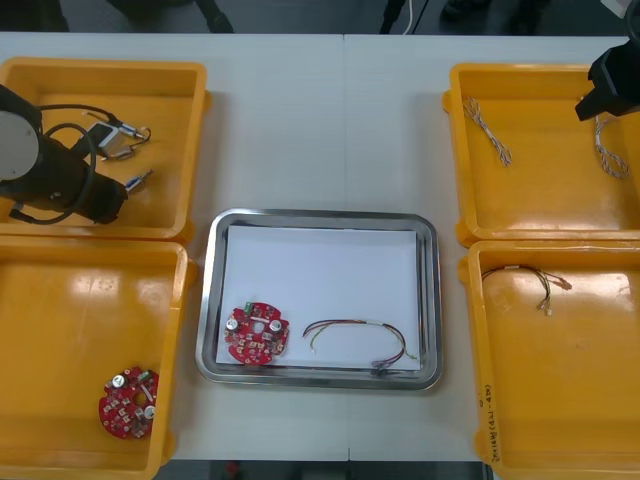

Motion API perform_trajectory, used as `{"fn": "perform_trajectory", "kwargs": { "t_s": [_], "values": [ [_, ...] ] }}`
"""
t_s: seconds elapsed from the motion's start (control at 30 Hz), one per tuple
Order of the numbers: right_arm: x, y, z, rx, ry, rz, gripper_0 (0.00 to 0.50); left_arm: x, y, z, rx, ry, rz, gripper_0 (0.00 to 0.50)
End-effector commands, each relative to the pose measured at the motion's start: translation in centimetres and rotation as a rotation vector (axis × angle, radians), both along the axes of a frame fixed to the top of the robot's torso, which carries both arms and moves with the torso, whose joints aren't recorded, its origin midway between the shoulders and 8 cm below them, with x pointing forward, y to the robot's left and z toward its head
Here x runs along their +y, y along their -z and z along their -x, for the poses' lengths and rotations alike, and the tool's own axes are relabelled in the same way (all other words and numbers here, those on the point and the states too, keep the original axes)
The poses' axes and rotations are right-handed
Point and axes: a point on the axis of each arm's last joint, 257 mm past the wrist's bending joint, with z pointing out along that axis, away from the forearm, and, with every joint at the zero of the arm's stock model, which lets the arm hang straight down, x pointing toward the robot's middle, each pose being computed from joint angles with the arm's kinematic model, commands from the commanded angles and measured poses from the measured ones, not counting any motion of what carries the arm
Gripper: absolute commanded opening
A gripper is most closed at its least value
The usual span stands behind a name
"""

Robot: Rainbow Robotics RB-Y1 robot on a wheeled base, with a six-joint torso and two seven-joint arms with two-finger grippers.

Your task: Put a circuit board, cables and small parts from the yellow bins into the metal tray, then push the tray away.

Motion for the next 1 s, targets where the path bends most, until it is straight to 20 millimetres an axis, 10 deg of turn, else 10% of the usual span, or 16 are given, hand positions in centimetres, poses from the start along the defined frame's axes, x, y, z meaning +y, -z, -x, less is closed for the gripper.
{"fn": "perform_trajectory", "kwargs": {
  "t_s": [0.03,0.57,0.73,1.0],
  "values": [
    [-3.1,-2.8,-0.7,-0.035,0.1,-0.01,0.5,3.3,-4.6,-1.8,-0.079,-0.014,-0.046,0.0],
    [-6.8,-1.7,-4.4,-0.014,0.239,-0.072,0.5,4.5,-4.9,-1.9,-0.084,-0.016,-0.056,0.003],
    [-6.9,-1.6,-5.9,-0.044,0.249,-0.088,0.5,4.3,-5.2,-2.0,-0.088,-0.019,-0.043,0.455],
    [-7.5,-0.7,-8.1,-0.064,0.273,-0.131,0.5,4.4,-5.6,-1.8,-0.08,-0.025,-0.028,0.5]
  ]
}}
